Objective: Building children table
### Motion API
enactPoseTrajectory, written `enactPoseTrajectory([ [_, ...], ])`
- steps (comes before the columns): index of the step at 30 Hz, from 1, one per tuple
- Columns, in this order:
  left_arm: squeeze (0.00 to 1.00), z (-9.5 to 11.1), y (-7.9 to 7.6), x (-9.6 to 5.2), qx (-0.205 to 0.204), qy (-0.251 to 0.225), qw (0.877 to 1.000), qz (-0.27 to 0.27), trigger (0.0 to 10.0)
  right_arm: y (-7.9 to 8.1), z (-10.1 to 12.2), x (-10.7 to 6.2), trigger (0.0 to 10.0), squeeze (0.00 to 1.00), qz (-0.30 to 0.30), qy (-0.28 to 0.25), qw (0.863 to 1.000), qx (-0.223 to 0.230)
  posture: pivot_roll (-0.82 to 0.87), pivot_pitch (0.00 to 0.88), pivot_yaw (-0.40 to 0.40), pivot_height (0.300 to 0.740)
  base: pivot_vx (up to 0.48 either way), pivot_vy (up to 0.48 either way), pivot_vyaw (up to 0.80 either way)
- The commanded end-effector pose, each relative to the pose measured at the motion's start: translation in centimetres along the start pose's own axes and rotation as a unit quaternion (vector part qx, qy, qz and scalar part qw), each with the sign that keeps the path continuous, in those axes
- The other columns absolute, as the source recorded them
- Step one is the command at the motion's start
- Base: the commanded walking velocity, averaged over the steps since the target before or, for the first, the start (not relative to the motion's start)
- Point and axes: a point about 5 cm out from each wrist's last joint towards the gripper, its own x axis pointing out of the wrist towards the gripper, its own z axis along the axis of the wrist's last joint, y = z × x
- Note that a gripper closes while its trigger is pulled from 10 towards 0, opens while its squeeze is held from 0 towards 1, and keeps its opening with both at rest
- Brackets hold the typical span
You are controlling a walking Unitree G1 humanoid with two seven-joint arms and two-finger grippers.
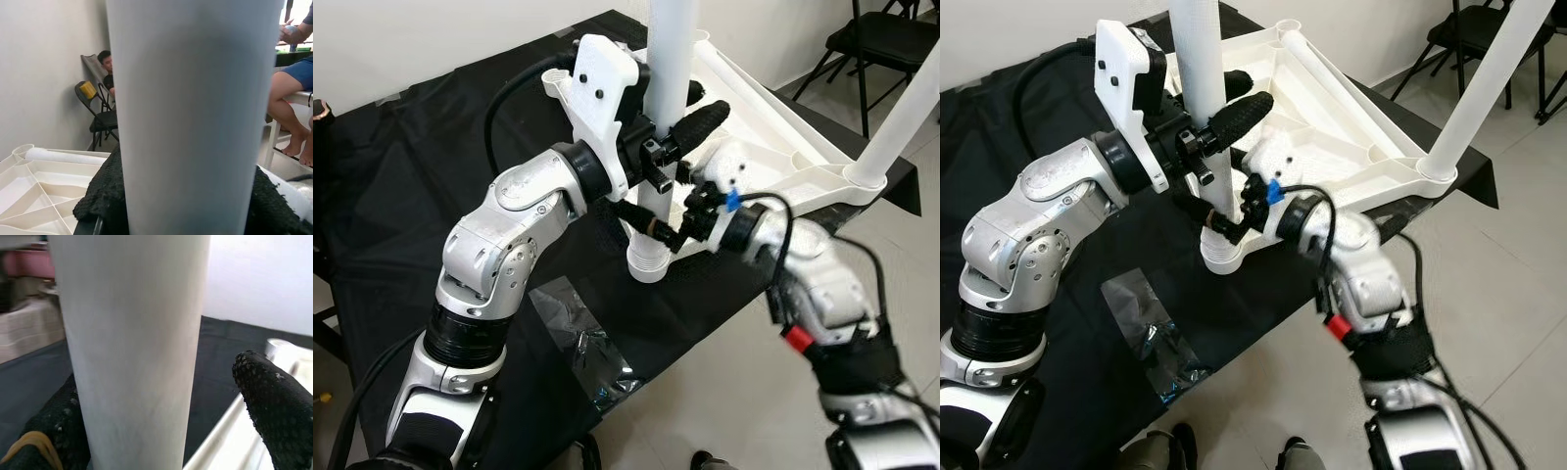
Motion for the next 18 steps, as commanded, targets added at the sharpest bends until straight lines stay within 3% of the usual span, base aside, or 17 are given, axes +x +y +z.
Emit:
enactPoseTrajectory([
  [1,0.00,-1.2,-0.3,-0.1,-0.012,0.027,1.000,-0.008,0.0,-0.5,0.4,-0.2,10.0,0.00,0.016,-0.013,1.000,-0.007,0.03,0.261,0.072,0.740,0.000,0.000,0.00],
  [10,0.00,-1.1,-0.6,-0.1,-0.013,0.031,0.999,-0.016,0.0,-2.3,1.0,0.3,10.0,0.00,0.115,-0.013,0.993,-0.008,0.05,0.264,0.085,0.740,0.000,0.000,0.00],
  [11,0.00,-1.0,-0.7,-0.2,-0.013,0.031,0.999,-0.019,0.0,-2.4,1.0,0.3,4.9,0.00,0.132,-0.008,0.991,-0.008,0.06,0.266,0.086,0.740,0.000,0.000,0.00],
  [14,0.00,-1.0,-0.7,-0.2,-0.013,0.032,0.999,-0.021,0.0,-2.4,1.0,0.3,4.9,0.00,0.143,-0.005,0.990,-0.008,0.06,0.265,0.087,0.740,0.000,0.000,0.00],
  [15,0.00,-1.0,-0.8,-0.2,-0.014,0.032,0.999,-0.024,0.0,-2.5,0.8,0.4,0.0,0.00,0.157,0.003,0.987,-0.010,0.06,0.269,0.086,0.740,0.000,0.000,0.00],
  [18,0.00,-0.9,-1.0,-0.1,-0.014,0.032,0.999,-0.029,0.0,-2.3,0.4,0.7,0.0,0.00,0.184,0.011,0.983,-0.011,0.06,0.266,0.083,0.740,0.000,0.000,0.00],
])
